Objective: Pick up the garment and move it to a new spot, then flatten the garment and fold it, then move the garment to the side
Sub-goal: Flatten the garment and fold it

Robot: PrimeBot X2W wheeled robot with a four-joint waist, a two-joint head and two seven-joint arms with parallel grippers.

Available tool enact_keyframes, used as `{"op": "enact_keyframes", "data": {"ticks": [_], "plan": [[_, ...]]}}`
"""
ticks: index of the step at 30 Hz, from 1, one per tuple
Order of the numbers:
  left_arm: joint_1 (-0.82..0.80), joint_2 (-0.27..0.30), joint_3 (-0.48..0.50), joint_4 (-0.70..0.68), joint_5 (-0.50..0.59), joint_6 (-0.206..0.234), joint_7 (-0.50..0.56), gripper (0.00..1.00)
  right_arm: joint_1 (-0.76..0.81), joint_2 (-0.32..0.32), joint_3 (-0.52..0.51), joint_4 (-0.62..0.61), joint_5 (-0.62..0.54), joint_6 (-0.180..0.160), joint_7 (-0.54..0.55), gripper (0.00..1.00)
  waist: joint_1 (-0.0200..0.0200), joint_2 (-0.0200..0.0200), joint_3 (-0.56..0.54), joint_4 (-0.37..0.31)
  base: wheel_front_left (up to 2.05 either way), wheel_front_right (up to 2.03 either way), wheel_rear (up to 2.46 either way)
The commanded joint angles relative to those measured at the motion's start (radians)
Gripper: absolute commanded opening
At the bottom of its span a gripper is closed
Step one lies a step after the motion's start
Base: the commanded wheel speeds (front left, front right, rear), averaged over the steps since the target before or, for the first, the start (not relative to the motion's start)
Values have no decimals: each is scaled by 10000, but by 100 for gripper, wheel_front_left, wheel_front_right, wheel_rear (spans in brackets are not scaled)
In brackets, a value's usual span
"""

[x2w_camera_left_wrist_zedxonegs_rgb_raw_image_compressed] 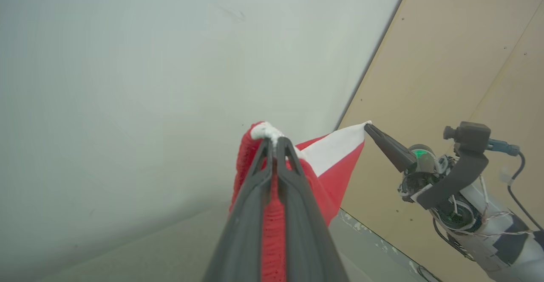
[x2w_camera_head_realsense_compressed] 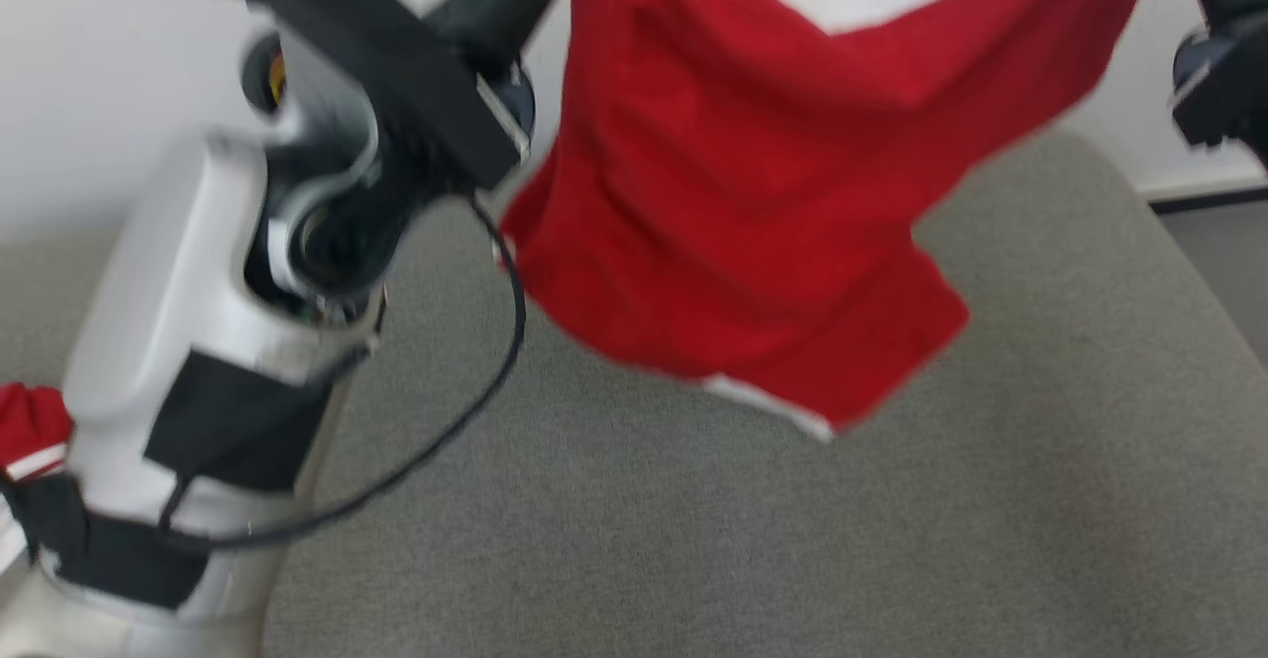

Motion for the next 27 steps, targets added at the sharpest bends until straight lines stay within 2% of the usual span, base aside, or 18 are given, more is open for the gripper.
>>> {"op": "enact_keyframes", "data": {"ticks": [1,5,6,9,12,13,14,17,19,23,27], "plan": [[-516,49,-7,302,311,-136,-265,0,-391,149,58,145,-172,-22,-76,0,-2,-1,1142,-141,0,0,0],[-2581,-95,-385,1754,1126,-517,-2046,0,-2146,788,-87,1213,-755,-22,-931,0,-2,-1,2546,-259,0,0,0],[-3119,31,-731,1836,1391,-549,-2571,0,-2542,937,-176,1508,-914,-22,-1272,0,-2,-1,2863,-301,0,0,0],[-4352,683,-1841,2169,1706,-513,-4185,0,-3736,1354,-528,2408,-1584,-22,-2397,0,-2,-1,3774,-423,0,0,0],[-5435,1237,-3209,2301,1683,-518,-5770,0,-4574,1745,-878,3022,-2260,-23,-2848,0,-2,-1,4611,-462,0,0,0],[-5691,1441,-3704,2302,1628,-519,-6244,0,-4695,1828,-952,3172,-2420,-23,-2891,0,-2,-1,4863,-453,0,0,0],[-6027,1920,-4687,2388,1444,-517,-6869,0,-4766,1971,-1109,3191,-2798,-23,-2918,0,-2,-1,5271,-427,0,0,0],[-6132,2406,-5692,2647,1116,-518,-7256,0,-4365,2229,-1481,3064,-3143,-23,-2927,0,-2,-1,5702,-368,0,0,0],[-5983,2504,-6114,2791,759,-520,-7328,0,-4086,2352,-1717,3035,-3290,-23,-2930,0,-2,-1,5872,-311,0,0,0],[-5351,2630,-6068,2288,393,-521,-7344,0,-3344,2378,-2135,2797,-3457,-23,-2931,0,-2,-1,5850,-177,0,0,0],[-4204,2669,-6100,1284,-157,-522,-7330,0,-2178,2002,-2346,2250,-3322,-23,-2933,0,-2,-1,5395,10,0,0,0]]}}
